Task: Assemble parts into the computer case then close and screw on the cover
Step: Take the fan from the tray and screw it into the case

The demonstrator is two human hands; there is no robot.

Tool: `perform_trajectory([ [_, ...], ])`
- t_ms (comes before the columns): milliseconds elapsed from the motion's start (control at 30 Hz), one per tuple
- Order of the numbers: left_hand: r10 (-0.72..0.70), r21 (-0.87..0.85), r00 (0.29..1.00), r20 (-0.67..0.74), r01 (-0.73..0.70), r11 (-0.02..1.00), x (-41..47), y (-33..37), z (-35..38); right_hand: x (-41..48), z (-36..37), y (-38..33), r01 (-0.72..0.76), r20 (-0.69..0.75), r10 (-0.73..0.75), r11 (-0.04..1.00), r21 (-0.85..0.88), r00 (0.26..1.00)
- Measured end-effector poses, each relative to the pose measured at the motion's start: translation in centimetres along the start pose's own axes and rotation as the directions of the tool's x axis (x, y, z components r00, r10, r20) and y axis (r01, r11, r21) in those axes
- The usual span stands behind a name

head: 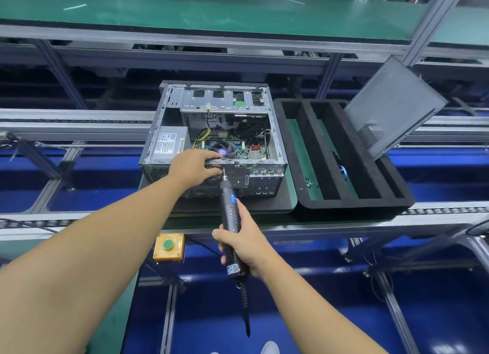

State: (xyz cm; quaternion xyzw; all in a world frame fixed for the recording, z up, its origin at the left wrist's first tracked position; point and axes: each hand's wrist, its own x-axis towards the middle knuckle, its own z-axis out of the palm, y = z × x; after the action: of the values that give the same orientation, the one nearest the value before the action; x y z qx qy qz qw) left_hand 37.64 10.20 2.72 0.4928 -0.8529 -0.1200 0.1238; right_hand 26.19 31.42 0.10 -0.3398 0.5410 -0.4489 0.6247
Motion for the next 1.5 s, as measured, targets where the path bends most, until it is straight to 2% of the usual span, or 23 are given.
perform_trajectory([
  [200,0.056,0.02,0.998,-0.031,-0.055,0.998,-0.3,0.1,0.1,-0.1,-0.7,0.3,0.016,-0.031,-0.02,0.993,-0.119,0.999],
  [467,0.067,0.004,0.996,0.065,-0.067,0.998,-0.3,-0.1,-0.8,0.1,-1.0,0.9,0.016,-0.075,-0.032,0.979,-0.204,0.997],
  [600,0.032,-0.044,0.996,0.08,-0.029,0.999,-0.6,0.1,-1.0,0.1,-1.0,0.9,0.019,-0.08,-0.037,0.976,-0.218,0.996],
  [733,0.041,-0.066,0.999,-0.032,-0.043,0.997,-1.3,1.0,-0.5,0.0,-0.8,0.5,0.033,-0.067,-0.047,0.979,-0.2,0.997],
  [800,0.061,-0.147,0.977,-0.206,-0.092,0.985,-2.4,1.4,0.3,-0.1,-0.7,0.3,0.042,-0.058,-0.054,0.981,-0.191,0.997],
  [867,0.037,-0.175,0.905,-0.424,-0.122,0.977,-3.9,1.6,0.9,-0.1,-0.8,0.1,0.037,-0.058,-0.049,0.981,-0.191,0.997],
  [900,0.032,-0.156,0.883,-0.467,-0.118,0.981,-4.5,1.7,1.0,-0.1,-0.8,0.0,0.029,-0.059,-0.041,0.981,-0.193,0.997],
  [933,0.017,-0.166,0.893,-0.451,-0.103,0.981,-5.0,1.8,1.0,-0.1,-0.9,-0.1,0.021,-0.06,-0.033,0.981,-0.194,0.998],
  [1000,-0.125,-0.316,0.948,-0.291,0.028,0.948,-5.4,2.6,0.8,-0.2,-0.8,-0.1,0.017,-0.063,-0.029,0.981,-0.195,0.998],
  [1067,-0.318,-0.491,0.943,-0.098,0.232,0.839,-5.0,3.6,0.2,-0.2,-0.6,-0.2,0.022,-0.061,-0.035,0.98,-0.196,0.998],
  [1100,-0.408,-0.595,0.913,0.018,0.338,0.729,-4.8,4.3,0.0,-0.2,-0.5,-0.1,0.022,-0.06,-0.035,0.98,-0.196,0.998],
  [1167,-0.511,-0.761,0.809,0.291,0.519,0.389,-4.6,5.5,-0.1,-0.2,-0.4,-0.1,0.016,-0.064,-0.03,0.98,-0.2,0.998],
  [1200,-0.517,-0.792,0.764,0.387,0.562,0.238,-4.4,6.0,-0.1,-0.2,-0.5,-0.1,0.014,-0.065,-0.028,0.979,-0.204,0.998],
  [1267,-0.507,-0.803,0.711,0.488,0.593,0.058,-4.1,6.5,0.2,-0.1,-0.6,-0.2,0.013,-0.066,-0.028,0.977,-0.215,0.997],
  [1400,-0.491,-0.786,0.663,0.565,0.613,-0.076,-3.9,6.9,0.7,-0.1,-0.6,-0.2,0.017,-0.059,-0.031,0.975,-0.222,0.998],
  [1500,-0.487,-0.78,0.651,0.582,0.617,-0.106,-3.9,7.0,0.8,-0.1,-0.6,-0.1,0.029,-0.054,-0.042,0.973,-0.228,0.998],
])
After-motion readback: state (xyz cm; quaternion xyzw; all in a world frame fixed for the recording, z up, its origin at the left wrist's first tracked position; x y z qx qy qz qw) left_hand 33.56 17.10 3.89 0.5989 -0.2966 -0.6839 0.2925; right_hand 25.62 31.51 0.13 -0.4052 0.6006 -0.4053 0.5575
